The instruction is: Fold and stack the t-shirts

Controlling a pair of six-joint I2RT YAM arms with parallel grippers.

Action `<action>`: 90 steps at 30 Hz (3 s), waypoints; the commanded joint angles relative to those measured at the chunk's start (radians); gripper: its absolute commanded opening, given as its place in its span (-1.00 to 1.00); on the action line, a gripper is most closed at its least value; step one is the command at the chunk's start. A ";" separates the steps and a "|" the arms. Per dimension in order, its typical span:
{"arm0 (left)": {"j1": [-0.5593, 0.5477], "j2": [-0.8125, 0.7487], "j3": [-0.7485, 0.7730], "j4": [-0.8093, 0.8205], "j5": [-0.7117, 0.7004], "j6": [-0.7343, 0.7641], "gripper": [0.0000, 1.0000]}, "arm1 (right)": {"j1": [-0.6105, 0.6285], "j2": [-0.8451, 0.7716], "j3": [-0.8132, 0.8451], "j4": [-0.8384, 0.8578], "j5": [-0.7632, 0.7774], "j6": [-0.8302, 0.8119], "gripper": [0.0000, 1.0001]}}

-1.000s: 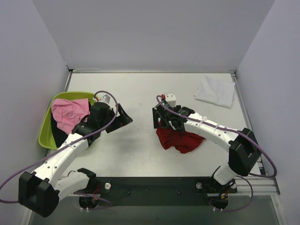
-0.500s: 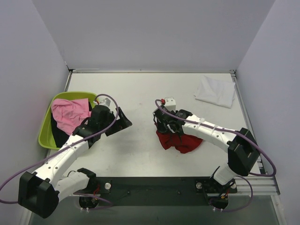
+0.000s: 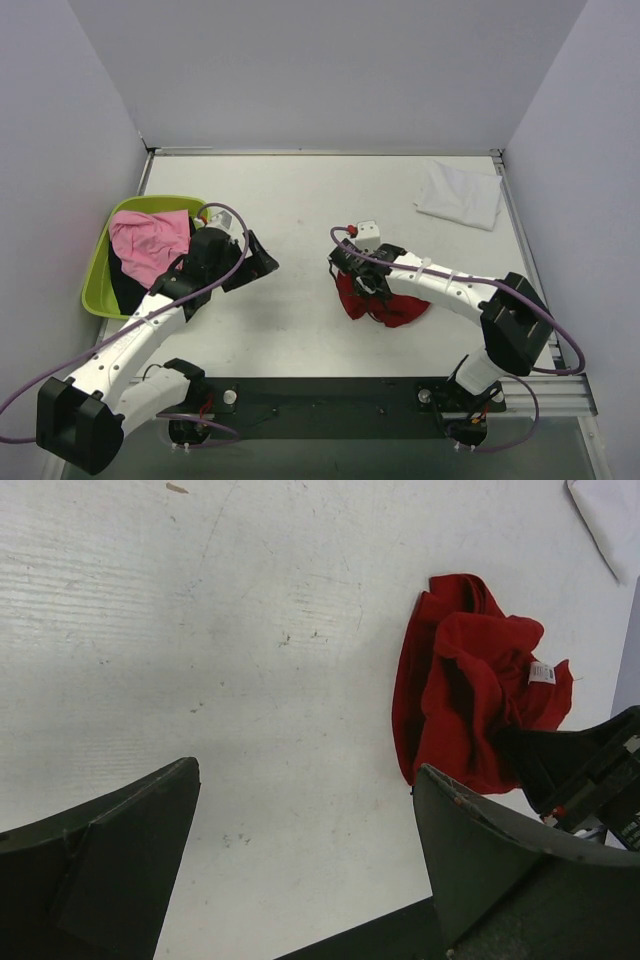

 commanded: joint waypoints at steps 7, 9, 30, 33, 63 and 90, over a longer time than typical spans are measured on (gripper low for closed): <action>0.022 0.016 0.121 -0.023 -0.014 0.041 0.95 | 0.017 0.077 0.729 -0.193 0.067 -0.263 -1.00; 0.027 0.013 0.136 -0.029 -0.020 0.039 0.95 | 0.017 0.100 0.954 -0.231 0.032 -0.309 -1.00; 0.092 -0.016 0.086 0.005 0.045 0.056 0.95 | 0.065 -0.765 -0.046 -0.595 0.327 0.151 0.75; 0.088 0.001 0.073 0.032 0.060 0.042 0.95 | 0.067 -0.769 -0.021 -0.590 0.328 0.154 1.00; -0.272 0.522 0.000 0.274 -0.144 -0.058 0.54 | 0.102 -0.575 -0.129 -0.274 0.205 0.076 0.98; -0.031 0.279 0.628 -0.101 -0.118 0.108 -1.00 | 0.090 -0.666 -0.244 -0.253 0.134 0.073 0.97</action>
